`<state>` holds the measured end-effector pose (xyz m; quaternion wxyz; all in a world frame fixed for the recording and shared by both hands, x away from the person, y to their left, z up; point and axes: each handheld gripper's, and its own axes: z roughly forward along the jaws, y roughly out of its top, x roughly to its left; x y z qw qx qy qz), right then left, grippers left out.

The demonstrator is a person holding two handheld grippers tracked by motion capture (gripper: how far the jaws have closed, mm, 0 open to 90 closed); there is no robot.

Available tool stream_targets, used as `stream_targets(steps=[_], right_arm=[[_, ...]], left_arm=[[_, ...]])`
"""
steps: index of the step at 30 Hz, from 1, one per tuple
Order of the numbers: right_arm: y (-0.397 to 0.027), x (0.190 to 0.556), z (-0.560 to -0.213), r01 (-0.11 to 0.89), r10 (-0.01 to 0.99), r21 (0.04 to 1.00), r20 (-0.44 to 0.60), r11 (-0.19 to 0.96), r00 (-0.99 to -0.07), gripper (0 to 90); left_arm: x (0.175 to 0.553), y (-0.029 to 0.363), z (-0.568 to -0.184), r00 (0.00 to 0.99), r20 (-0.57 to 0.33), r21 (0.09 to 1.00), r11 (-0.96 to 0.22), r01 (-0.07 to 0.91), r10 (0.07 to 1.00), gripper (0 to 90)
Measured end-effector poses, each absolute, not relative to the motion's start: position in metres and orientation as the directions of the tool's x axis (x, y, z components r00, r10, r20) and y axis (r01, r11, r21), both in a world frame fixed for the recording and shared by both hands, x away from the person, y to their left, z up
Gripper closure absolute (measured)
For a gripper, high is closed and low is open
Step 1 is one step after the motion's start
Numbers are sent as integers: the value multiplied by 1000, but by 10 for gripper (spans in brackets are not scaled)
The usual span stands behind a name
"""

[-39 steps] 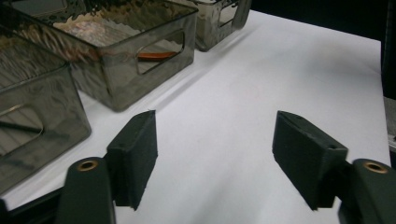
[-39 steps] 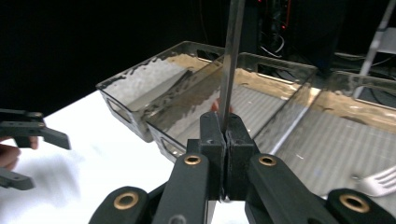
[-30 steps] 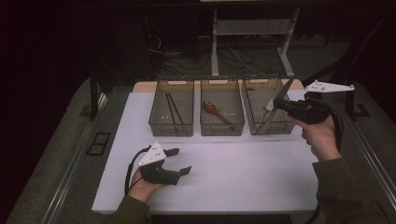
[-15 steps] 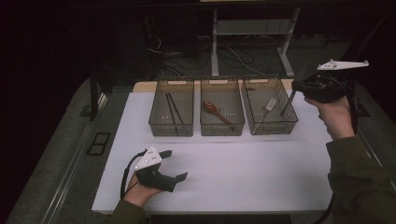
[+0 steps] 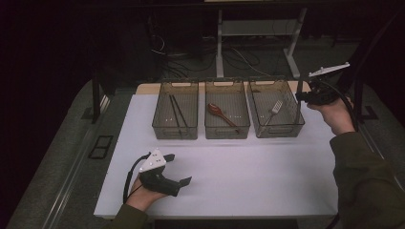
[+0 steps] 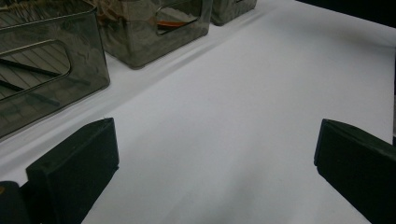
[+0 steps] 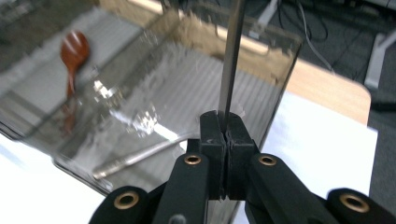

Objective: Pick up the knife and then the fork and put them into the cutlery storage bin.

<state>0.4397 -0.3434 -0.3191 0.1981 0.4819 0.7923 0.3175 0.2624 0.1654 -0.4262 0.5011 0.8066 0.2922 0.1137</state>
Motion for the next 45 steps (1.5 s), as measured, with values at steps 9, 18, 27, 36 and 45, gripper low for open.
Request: stream_targets(steps=[9,18,27,36,45], right_arm=[[-344,452,-337,669,889,664,13,335,-458,876],[-325,475,-355,650,891,683,-4,335,-455,872],[-310,490,-376,669,900,679,28,301,-434,733],[-313,475,-370,613,886,757,100,228,-453,440],[-323,445,-358,543,841,822,162,175,-517,280]], left_arm=[[263,166,-427,804,-110,874,-329,359,585,0],[263,166,-426,805,-113,873,-328,359,582,0],[264,166,-427,809,-110,871,-335,359,578,0],[264,166,-427,810,-102,868,-345,356,578,0],[265,167,-428,812,-96,867,-352,353,576,0]])
